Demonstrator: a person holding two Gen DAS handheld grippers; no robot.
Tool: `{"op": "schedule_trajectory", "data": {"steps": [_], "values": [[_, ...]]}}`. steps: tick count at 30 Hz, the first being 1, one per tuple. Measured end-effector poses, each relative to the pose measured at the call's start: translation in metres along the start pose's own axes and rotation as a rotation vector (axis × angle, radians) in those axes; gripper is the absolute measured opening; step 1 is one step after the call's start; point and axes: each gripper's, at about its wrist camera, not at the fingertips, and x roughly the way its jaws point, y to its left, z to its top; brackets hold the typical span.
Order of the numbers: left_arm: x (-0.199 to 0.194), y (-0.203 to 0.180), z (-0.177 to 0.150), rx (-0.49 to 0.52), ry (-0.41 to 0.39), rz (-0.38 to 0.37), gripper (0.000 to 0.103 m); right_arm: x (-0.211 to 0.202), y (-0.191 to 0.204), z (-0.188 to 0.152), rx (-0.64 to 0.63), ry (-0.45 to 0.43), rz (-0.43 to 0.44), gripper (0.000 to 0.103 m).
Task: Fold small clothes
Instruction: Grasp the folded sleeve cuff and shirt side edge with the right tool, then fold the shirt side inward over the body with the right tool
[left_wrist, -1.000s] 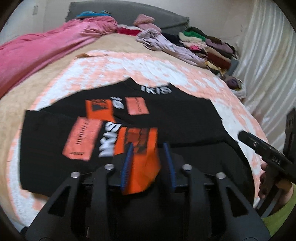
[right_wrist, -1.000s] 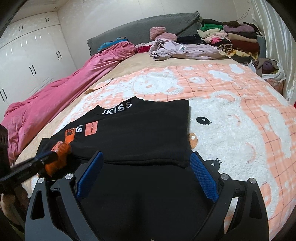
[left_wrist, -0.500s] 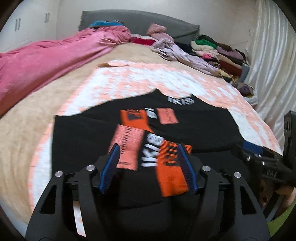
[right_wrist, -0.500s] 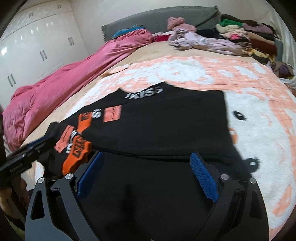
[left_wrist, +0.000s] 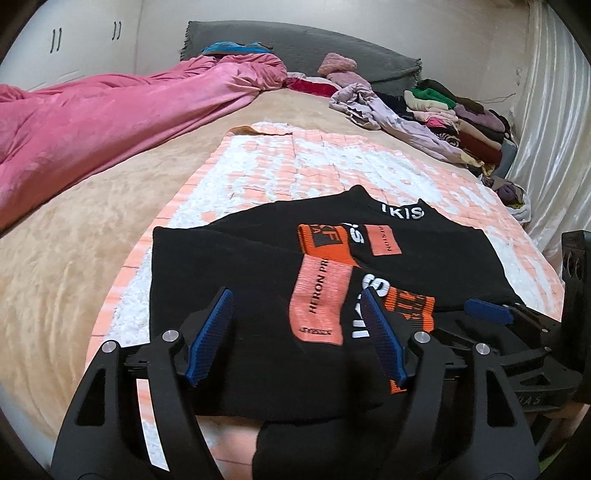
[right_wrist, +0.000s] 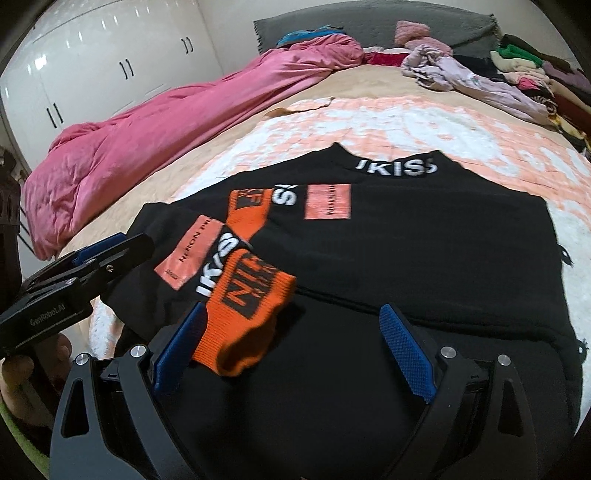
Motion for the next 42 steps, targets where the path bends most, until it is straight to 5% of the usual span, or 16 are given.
{"op": "schedule_trajectory", "data": {"steps": [8,16,33,42], "values": [[0.003,0.014,0.001,-0.022,0.005,0.009,0.066,0.024,0.014,0.004,-0.002,0.045,0.091,0.061],[-0.002,0.019,0.002,-0.036,-0.005,0.013,0.067,0.034,0.022,0.001,-0.021,0.054,0.134,0.016],[-0.026,0.039,0.011,-0.076,-0.057,0.035,0.068,-0.020,0.036,0.027,-0.123,-0.110,0.108,0.008],[-0.037,0.049,0.014,-0.100,-0.083,0.043,0.069,-0.059,0.008,0.059,-0.138,-0.214,0.008,0.007]]}}
